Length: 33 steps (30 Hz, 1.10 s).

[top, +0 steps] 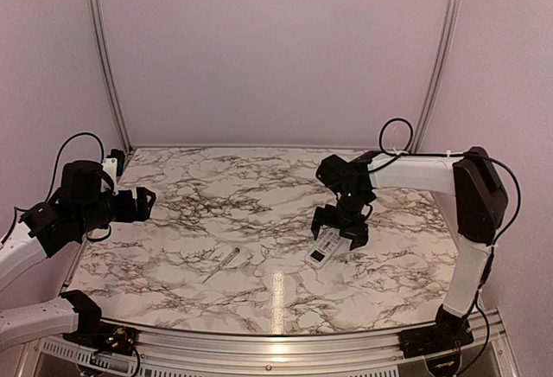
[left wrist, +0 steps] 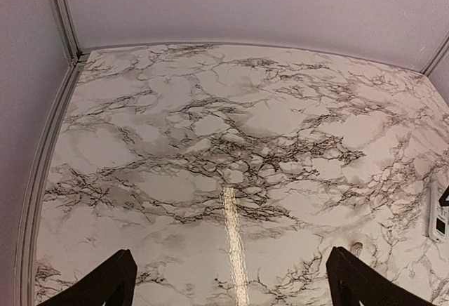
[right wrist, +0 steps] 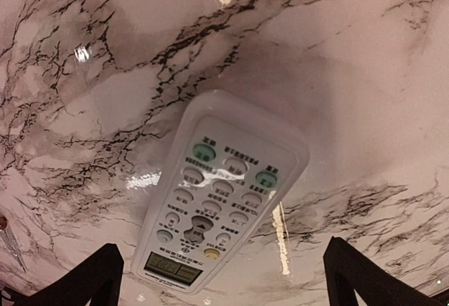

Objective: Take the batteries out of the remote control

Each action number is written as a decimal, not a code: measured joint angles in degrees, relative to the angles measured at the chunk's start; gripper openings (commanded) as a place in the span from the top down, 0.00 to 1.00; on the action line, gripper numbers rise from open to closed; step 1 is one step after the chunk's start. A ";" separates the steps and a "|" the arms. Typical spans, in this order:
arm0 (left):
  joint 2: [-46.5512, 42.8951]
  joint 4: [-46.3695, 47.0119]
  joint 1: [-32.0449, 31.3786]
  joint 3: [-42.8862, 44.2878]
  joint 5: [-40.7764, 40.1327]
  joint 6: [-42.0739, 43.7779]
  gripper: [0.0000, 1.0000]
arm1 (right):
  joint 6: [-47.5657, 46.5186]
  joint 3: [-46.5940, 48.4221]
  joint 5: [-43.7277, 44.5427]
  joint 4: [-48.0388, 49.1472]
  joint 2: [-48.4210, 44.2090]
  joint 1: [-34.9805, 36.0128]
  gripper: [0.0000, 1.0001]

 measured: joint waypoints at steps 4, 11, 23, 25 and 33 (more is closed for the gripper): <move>0.04 -0.02 0.00 -0.02 0.11 0.17 0.01 | 0.02 2.01 -0.04 -0.20 1.79 0.00 0.02; 0.00 0.00 0.00 -0.04 0.57 0.20 0.01 | -0.11 4.61 -0.04 -0.55 6.27 0.00 0.03; 0.07 0.04 0.00 -0.28 1.92 0.24 0.01 | -0.96 5.09 -0.22 -1.44 8.85 0.07 0.25; 0.15 0.04 0.00 -0.31 2.12 0.31 0.01 | -1.29 5.29 -0.20 -1.75 9.05 0.07 0.34; 2.14 0.15 0.00 -0.57 3.43 0.74 0.01 | -2.71 6.64 -0.22 -2.67 10.01 0.07 0.57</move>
